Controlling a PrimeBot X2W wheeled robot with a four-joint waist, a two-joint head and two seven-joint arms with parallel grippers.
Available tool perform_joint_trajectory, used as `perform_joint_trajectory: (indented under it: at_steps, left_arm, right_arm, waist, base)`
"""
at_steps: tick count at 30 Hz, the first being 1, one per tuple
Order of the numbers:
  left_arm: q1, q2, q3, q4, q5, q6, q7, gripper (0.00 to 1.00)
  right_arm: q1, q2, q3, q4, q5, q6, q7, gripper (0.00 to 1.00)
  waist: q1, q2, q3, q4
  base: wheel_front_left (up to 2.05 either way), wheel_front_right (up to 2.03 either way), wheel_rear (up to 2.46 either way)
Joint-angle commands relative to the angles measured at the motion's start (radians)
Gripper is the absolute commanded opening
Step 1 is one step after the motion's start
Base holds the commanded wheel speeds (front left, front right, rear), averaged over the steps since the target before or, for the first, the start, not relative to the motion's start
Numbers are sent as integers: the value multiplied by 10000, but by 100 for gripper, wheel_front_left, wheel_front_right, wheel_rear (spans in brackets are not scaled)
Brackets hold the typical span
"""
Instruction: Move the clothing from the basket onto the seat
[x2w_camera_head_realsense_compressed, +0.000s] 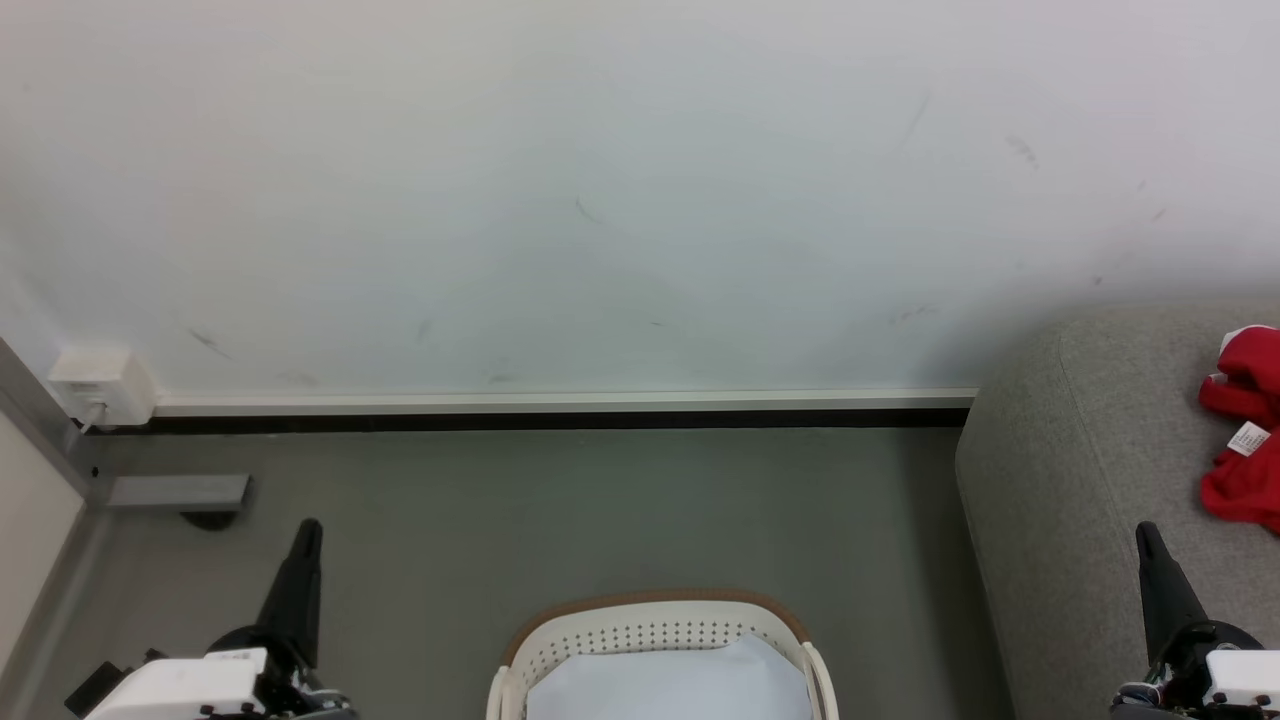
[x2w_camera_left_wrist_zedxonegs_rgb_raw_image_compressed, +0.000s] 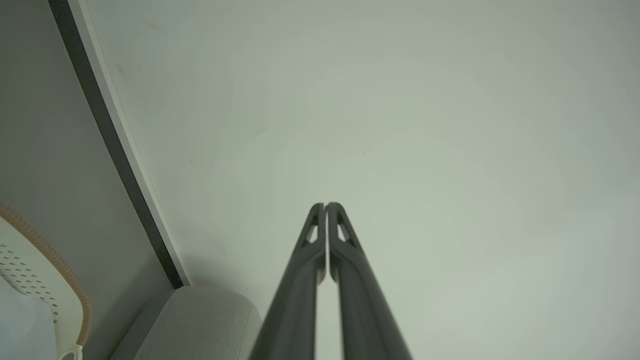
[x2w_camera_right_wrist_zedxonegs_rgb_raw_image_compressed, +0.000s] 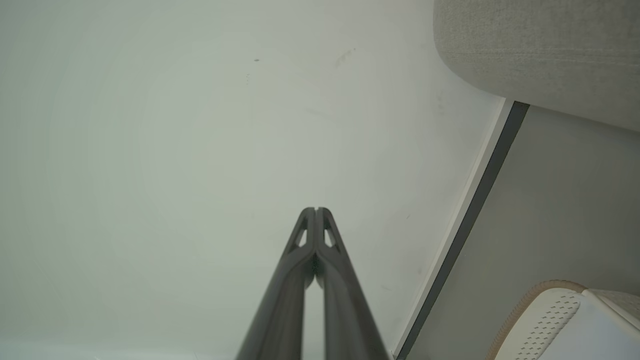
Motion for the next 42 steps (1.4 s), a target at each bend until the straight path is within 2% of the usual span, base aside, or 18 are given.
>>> perform_joint_trajectory:
  at_steps: [1,42]
  left_arm:
    - [-67,21,32,-25,-137,-24,46,0]
    - [-66,21,32,-24,-137,-24,45,0]
  right_arm:
    - [-77,-70,14,-42,37,-21,-46,0]
    - [-59,-165,127,-53,158,-21,-139,0]
  waist:
    - [0,-1,0,0]
    - [0,-1,0,0]
  base:
    - [0,0,0]
    - [0,0,0]
